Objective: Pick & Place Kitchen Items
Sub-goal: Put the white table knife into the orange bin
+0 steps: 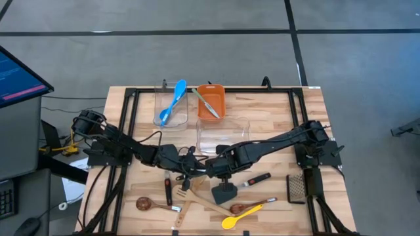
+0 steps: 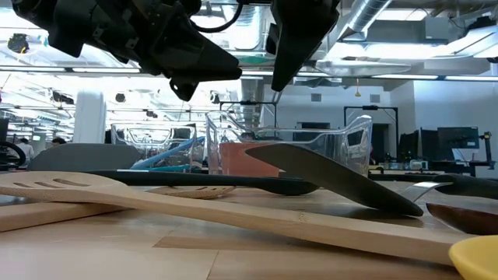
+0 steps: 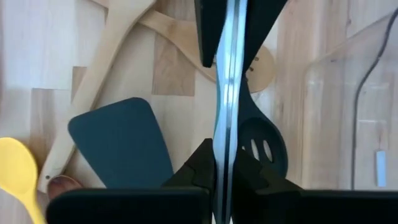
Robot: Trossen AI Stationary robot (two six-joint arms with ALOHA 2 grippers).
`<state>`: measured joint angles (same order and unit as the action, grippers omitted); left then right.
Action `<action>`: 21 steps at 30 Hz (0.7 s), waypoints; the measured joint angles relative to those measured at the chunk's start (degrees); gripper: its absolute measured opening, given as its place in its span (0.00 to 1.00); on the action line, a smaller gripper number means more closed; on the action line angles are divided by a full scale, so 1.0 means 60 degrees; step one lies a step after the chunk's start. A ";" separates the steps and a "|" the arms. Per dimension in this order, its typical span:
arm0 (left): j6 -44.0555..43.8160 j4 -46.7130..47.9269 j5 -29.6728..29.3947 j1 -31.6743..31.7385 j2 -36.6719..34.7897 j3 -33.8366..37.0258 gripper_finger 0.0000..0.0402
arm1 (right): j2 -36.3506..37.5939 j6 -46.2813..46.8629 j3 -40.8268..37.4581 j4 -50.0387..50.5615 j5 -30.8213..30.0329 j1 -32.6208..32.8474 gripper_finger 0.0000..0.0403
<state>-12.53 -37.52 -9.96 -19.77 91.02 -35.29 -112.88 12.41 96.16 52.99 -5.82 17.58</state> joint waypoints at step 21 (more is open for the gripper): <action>0.0326 -0.0096 0.0277 -0.0007 -0.0572 0.0004 0.36 | 0.0004 -0.0088 0.0018 -0.0041 -0.0048 0.0011 0.03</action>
<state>-10.57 -38.10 -8.30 -19.81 87.59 -35.27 -112.86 11.88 96.27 52.75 -6.11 17.65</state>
